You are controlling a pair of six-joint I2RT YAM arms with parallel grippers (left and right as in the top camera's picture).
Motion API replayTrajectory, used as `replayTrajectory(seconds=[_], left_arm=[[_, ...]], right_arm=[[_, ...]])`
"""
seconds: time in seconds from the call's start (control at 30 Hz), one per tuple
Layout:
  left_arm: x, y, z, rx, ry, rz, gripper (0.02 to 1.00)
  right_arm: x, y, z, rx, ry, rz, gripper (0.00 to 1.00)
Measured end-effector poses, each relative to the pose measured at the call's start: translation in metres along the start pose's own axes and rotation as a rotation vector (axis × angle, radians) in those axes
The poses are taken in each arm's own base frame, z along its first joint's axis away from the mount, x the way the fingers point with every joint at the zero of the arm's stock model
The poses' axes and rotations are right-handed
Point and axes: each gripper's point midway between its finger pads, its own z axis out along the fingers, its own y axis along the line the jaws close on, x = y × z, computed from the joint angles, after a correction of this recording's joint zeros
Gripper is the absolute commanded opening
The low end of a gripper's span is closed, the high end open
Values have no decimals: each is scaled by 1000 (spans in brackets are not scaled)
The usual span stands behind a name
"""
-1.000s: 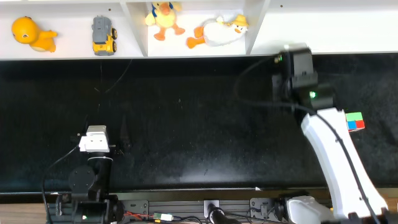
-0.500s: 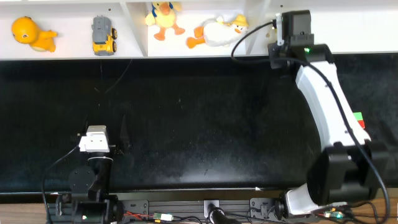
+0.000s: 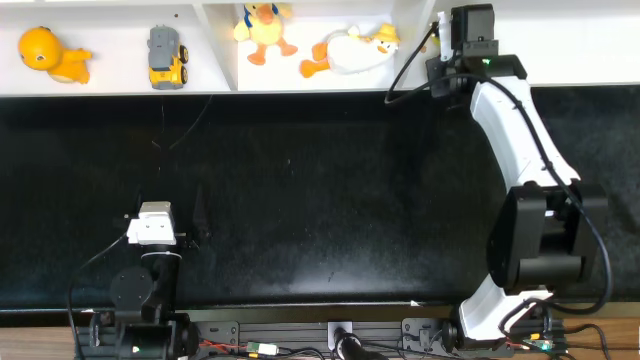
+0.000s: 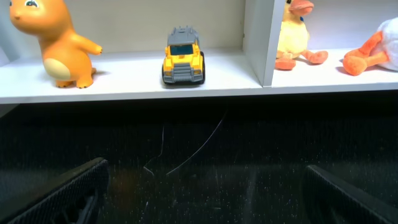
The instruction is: Store Toys
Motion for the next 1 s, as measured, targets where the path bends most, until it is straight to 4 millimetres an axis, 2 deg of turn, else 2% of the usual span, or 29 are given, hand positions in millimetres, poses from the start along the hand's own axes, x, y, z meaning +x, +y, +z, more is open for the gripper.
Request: replayTrajectory(seconds=[0.03, 0.23, 0.33, 0.4, 0.5, 0.6, 0.7, 0.8, 1.0], left_arm=[[0, 0, 0, 0, 0, 0, 998], [0, 0, 0, 0, 0, 0, 998], [0, 0, 0, 0, 0, 0, 998], [0, 0, 0, 0, 0, 0, 998], [0, 0, 0, 0, 0, 0, 998], [0, 0, 0, 0, 0, 0, 998], [0, 0, 0, 0, 0, 0, 998], [0, 0, 0, 0, 0, 0, 998], [0, 0, 0, 0, 0, 0, 998]], right_arm=[[0, 0, 0, -5, -2, -1, 356], [-3, 0, -1, -15, -11, 9, 741], [-3, 2, -2, -27, -8, 14, 855], [-2, 4, -4, -33, 0, 17, 864], [1, 5, -11, -38, 9, 21, 985], [1, 4, -24, -36, -13, 22, 996], [12, 5, -46, -36, -36, 24, 996], [38, 8, -68, -39, -40, 33, 996], [105, 15, -107, -42, -32, 84, 996]])
